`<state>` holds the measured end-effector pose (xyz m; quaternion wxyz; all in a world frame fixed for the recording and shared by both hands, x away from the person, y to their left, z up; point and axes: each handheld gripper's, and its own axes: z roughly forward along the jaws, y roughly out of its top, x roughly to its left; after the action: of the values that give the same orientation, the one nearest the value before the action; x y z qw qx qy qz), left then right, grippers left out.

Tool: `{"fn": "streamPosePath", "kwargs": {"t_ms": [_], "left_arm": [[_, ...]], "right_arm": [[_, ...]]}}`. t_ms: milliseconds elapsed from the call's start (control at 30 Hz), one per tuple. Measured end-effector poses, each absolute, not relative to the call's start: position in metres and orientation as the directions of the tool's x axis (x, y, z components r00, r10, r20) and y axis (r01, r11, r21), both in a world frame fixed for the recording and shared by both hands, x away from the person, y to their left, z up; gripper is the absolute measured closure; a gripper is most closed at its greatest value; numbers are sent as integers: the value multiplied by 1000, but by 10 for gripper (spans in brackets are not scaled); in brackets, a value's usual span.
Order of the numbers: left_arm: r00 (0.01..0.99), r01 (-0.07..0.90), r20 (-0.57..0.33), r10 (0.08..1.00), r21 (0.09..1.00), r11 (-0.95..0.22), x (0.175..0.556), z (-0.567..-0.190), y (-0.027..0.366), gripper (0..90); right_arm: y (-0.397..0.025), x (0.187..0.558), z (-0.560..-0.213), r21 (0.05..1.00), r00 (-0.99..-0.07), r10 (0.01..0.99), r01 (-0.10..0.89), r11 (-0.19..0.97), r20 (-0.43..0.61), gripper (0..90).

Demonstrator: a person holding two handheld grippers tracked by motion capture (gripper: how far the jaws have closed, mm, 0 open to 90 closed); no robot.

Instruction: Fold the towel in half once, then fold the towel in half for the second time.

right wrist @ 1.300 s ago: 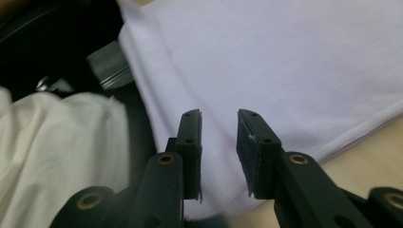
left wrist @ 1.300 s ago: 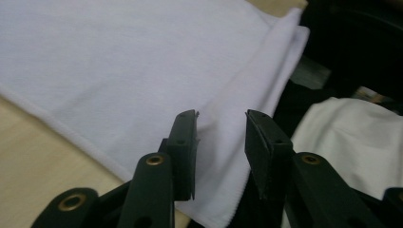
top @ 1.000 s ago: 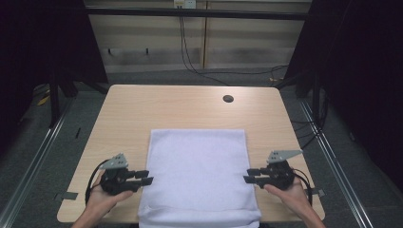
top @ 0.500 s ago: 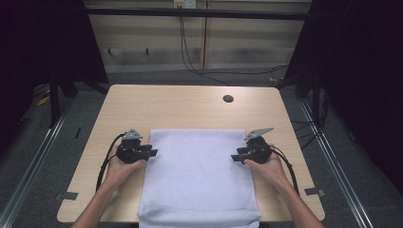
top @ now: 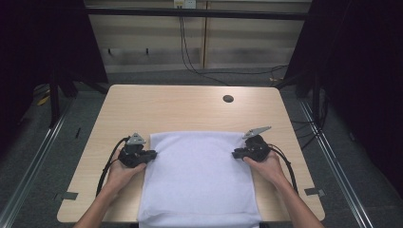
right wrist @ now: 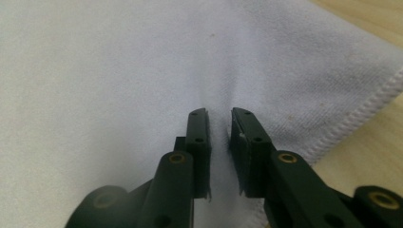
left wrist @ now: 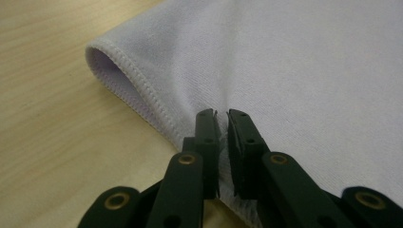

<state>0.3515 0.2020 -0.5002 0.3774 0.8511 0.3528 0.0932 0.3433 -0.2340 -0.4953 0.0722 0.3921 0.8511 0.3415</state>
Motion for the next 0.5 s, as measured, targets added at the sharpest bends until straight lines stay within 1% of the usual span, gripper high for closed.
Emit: {"fn": "streamPosePath", "kwargs": {"t_ms": [167,200,267,300,400,467,500], "left_arm": [[741,539,-121,660,695,-477,341,-498,202,839],[756,522,-105,646,692,-498,332,-498,202,839],[753,530,-125,646,697,-483,326,-498,204,836],[760,521,-113,640,695,-496,324,-498,205,836],[764,525,-130,632,695,-492,320,-498,206,836],[770,524,-132,624,689,-501,317,-497,206,834],[766,533,-147,626,690,-490,314,-497,206,831]], "right_arm": [[-232,332,-494,631,-698,702,611,478,143,806],[-232,324,-494,629,-702,698,608,485,141,806],[-233,318,-493,627,-714,685,602,494,146,806],[-234,316,-493,626,-713,684,606,490,155,806],[-236,311,-494,630,-721,673,602,491,165,805],[-235,305,-492,616,-727,666,604,505,166,803],[-234,302,-491,610,-725,668,607,509,165,800]]}}
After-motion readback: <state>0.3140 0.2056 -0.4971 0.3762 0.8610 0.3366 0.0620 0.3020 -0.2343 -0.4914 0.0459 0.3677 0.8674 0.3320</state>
